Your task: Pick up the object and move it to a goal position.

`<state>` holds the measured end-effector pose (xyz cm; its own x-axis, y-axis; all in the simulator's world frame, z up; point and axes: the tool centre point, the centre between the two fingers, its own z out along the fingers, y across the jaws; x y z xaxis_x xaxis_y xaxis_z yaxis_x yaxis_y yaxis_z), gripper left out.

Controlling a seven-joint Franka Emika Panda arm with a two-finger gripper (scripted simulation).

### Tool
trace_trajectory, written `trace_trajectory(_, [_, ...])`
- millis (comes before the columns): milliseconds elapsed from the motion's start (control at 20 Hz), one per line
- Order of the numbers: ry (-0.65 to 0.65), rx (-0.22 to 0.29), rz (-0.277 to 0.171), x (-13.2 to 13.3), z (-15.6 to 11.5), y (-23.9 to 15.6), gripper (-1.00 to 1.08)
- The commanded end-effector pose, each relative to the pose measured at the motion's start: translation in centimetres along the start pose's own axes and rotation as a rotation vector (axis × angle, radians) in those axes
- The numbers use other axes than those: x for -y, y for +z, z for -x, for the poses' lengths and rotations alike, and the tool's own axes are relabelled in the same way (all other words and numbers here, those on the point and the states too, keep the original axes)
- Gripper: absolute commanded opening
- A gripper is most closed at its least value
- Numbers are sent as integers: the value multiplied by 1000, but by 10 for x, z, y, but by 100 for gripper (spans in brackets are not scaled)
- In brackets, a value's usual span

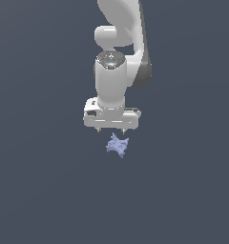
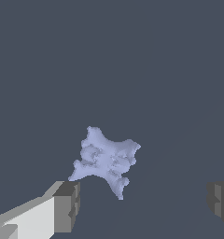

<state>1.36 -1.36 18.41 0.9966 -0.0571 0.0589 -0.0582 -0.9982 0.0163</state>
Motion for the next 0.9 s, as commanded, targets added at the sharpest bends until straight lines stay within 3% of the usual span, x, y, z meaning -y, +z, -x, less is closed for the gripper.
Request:
trace_trajectory(0, [0, 0, 0, 0, 0, 0, 68])
trace_trajectory(500, [-4, 1, -1, 8, -2, -4, 68])
trace_trajectory(850, [5, 35, 22, 14, -6, 6, 68])
